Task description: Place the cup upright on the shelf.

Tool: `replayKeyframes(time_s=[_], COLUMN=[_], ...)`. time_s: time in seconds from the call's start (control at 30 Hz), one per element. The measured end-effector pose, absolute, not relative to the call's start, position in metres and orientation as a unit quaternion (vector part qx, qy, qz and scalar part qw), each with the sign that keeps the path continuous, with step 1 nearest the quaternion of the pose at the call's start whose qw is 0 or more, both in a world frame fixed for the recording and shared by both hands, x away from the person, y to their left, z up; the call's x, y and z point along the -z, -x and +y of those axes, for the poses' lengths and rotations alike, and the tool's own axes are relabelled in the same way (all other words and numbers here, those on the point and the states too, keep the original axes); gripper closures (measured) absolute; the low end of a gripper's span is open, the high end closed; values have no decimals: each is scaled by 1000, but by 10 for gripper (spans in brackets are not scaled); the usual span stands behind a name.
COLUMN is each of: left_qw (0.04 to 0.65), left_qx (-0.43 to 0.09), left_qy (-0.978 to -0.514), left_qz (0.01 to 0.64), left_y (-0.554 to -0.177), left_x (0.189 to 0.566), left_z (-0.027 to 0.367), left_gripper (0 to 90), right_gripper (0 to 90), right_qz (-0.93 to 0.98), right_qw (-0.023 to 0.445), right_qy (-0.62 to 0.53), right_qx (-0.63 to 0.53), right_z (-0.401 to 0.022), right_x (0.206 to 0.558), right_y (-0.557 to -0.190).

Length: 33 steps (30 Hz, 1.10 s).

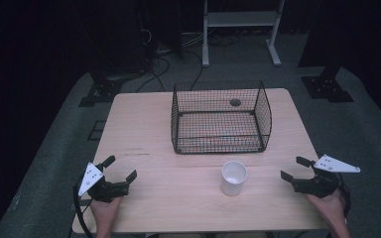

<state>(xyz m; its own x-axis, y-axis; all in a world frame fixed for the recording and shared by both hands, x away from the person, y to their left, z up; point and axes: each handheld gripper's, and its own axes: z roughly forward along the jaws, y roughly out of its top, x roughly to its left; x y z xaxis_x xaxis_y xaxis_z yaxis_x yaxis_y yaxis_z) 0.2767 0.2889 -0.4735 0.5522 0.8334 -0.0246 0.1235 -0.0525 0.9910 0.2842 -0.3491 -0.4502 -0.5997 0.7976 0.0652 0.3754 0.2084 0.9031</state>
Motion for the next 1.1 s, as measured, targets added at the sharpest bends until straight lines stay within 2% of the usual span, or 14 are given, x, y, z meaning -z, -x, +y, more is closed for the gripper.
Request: replayKeyframes(time_s=[1.1], left_qw=[589], left_qx=[-301], left_qy=[-659], left_qz=[359], left_y=[-276], left_x=[474], left_z=[288], left_gripper=[0], right_gripper=[96], right_qz=[774], right_qw=[178], right_qy=[-334], right_qx=[-508], right_z=[-311], right_x=[428], right_y=[-277])
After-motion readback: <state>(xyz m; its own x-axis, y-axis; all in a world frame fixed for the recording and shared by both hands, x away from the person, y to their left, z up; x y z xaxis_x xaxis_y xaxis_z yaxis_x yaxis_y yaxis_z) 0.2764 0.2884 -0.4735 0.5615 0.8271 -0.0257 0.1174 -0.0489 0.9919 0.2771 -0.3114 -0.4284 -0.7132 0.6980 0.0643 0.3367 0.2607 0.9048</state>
